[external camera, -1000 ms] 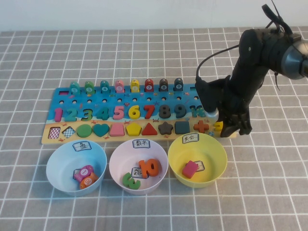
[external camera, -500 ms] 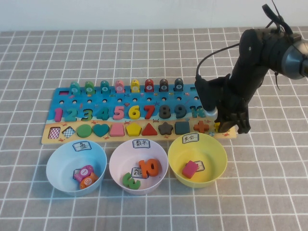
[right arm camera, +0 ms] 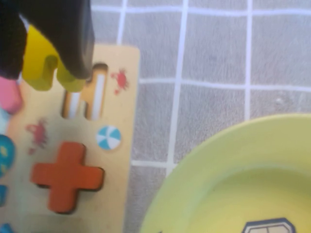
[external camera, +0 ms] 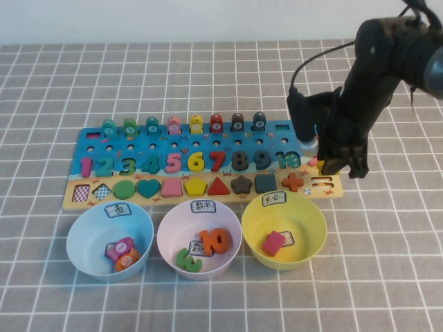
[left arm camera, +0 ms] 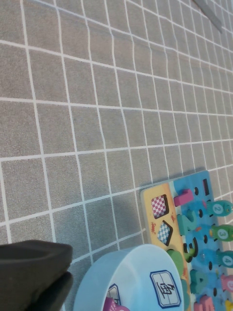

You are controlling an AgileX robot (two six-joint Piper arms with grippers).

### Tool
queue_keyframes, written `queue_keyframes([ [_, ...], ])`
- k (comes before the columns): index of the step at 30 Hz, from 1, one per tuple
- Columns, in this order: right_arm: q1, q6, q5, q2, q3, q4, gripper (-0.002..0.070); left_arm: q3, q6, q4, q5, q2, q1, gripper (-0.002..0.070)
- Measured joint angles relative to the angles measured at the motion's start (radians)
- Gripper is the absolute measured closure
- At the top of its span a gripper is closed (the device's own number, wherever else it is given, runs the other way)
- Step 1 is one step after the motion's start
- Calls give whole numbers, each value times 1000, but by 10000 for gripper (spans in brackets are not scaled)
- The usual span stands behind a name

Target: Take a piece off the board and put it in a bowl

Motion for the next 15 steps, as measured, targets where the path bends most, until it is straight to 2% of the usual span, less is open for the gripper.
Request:
queue_keyframes([
  [10,0,29,27,-53,0,-7,507,0,0,2,0,0,0,675],
  [13,6,120,38,-59,0,-5,507,0,0,2,0,0,0,675],
  [15,8,250,42,-72,0,5,507,0,0,2,0,0,0,675],
])
